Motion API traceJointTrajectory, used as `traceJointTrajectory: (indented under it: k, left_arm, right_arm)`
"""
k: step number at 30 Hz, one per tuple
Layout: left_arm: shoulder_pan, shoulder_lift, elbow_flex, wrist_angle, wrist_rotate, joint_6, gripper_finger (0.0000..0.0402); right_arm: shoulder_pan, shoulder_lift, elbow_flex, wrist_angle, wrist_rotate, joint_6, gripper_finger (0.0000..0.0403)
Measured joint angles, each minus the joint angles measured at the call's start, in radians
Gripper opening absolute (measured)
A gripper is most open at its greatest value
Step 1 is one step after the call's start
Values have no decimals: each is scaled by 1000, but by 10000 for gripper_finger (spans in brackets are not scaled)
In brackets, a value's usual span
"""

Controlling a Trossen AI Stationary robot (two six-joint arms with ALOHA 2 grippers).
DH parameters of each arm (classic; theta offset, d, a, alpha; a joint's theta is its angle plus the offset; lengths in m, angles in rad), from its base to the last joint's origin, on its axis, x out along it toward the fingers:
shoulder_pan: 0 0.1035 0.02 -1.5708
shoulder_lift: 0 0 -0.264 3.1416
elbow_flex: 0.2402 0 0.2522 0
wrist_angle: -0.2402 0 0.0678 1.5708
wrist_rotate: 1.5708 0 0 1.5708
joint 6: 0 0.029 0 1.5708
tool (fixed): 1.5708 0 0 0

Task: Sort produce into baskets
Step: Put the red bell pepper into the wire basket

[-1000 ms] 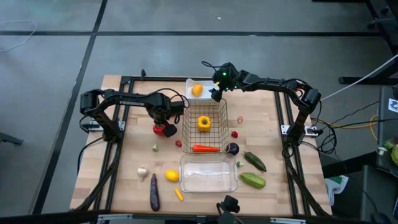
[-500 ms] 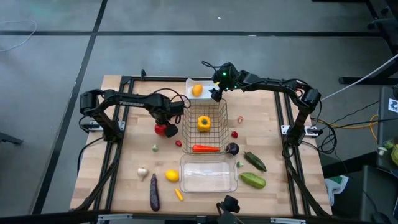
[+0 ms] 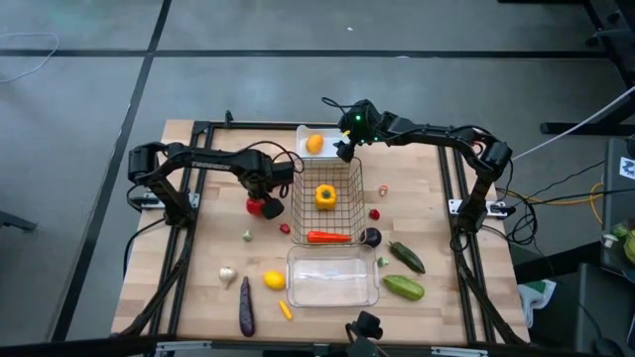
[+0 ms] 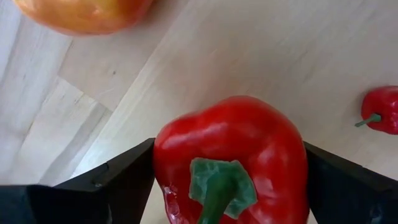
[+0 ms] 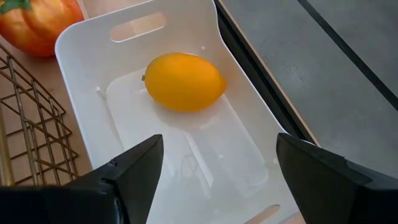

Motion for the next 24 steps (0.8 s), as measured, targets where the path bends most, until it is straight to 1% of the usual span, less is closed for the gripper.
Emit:
traceJointTrajectory:
  k: [7, 16, 21, 24]
  left_arm:
    - [1, 0, 121, -98, -1, 47, 340]
    - [1, 0, 345, -211, -1, 92, 340]
    - [1, -2, 467, -224, -1, 92, 340]
    - [-4, -2, 508, -199, -1, 90, 340]
  right_arm:
    - [0, 0, 0, 0, 0, 0, 310]
    - [0, 0, 0, 0, 0, 0, 310]
    - [0, 0, 0, 0, 0, 0, 310]
    - [0, 0, 0, 0, 0, 0, 310]
